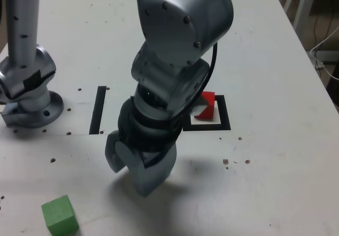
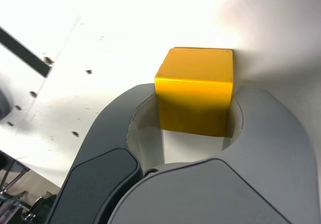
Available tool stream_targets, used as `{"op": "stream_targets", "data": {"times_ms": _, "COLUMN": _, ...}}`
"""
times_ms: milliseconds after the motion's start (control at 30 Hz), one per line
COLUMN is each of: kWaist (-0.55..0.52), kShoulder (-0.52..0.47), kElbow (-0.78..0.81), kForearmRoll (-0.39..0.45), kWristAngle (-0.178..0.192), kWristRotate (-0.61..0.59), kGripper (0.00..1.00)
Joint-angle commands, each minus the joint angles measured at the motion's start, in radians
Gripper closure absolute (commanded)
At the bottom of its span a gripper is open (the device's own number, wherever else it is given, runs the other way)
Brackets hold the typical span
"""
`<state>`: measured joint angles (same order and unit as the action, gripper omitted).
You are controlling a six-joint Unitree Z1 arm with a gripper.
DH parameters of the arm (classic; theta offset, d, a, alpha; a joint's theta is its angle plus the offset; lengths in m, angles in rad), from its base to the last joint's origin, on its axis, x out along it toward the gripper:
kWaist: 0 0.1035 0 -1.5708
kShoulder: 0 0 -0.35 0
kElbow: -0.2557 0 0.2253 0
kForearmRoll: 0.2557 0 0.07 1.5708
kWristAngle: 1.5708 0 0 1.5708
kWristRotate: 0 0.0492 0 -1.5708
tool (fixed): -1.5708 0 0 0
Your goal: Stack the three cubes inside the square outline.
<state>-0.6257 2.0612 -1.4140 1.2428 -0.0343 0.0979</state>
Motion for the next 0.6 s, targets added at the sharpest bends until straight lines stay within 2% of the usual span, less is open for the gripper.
{"op": "stream_targets", "data": {"times_ms": 0, "kWaist": 0.004, "kShoulder": -0.021, "kElbow": -0.018, "kForearmRoll": 0.048, "kWristAngle": 0.024, "kWristRotate": -0.024, "kGripper": 0.72}}
{"op": "stream_targets", "data": {"times_ms": 267, "kWaist": 0.068, "kShoulder": -0.07, "kElbow": -0.117, "kForearmRoll": 0.19, "kWristAngle": 0.083, "kWristRotate": -0.065, "kGripper": 0.71}}
{"op": "stream_targets", "data": {"times_ms": 567, "kWaist": 0.228, "kShoulder": -0.103, "kElbow": -0.265, "kForearmRoll": 0.327, "kWristAngle": 0.135, "kWristRotate": -0.043, "kGripper": 0.71}}
